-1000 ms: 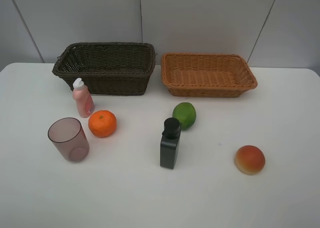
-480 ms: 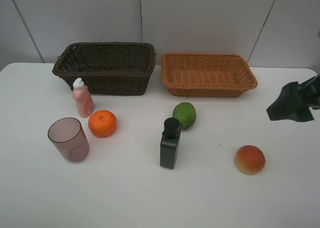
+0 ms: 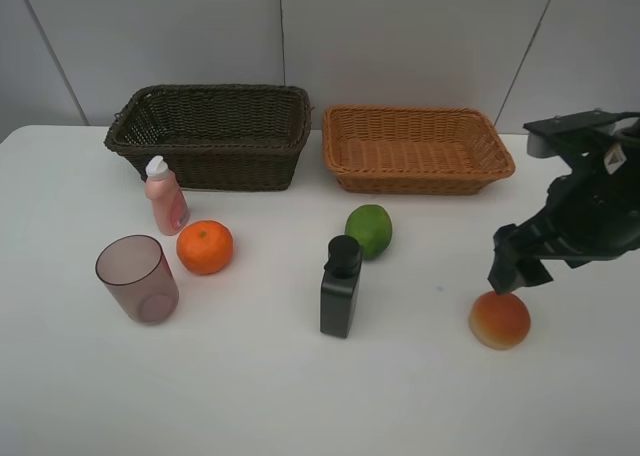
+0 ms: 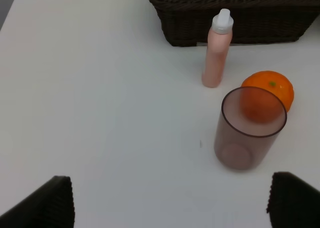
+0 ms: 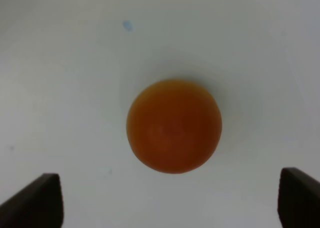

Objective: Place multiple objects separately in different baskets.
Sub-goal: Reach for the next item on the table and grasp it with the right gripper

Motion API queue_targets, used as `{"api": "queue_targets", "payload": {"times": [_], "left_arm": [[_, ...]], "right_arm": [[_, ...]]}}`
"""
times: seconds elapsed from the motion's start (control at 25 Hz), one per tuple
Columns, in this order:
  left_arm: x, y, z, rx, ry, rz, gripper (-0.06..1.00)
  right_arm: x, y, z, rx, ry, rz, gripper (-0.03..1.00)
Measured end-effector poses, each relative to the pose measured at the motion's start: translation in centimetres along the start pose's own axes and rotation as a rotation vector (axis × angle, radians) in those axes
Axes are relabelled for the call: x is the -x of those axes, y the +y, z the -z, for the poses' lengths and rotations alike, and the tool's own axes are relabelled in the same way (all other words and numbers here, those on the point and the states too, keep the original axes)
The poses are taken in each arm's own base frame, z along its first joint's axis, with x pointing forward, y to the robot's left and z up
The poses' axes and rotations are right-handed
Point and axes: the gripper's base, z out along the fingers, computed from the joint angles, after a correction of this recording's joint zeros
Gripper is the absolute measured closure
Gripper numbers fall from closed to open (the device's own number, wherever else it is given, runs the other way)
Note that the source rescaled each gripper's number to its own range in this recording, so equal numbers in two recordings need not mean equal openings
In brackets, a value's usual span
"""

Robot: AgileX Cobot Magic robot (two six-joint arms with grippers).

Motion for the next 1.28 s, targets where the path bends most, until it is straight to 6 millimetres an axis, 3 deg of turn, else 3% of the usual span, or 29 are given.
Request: {"api": "queue_targets", "payload": {"times": [0.92, 1.28], "left_arm": [[0.0, 0.0, 0.0, 0.000, -0.001, 0.000, -0.06], [0.0, 0.0, 0.0, 0.000, -0.002, 0.000, -0.06]], "right_arm": [[1.6, 0.0, -7.1, -0.051, 0.170, 0.087, 0.00], [1.8, -0.1, -8.3, -0.059, 0.181, 0.109, 0.00]]}}
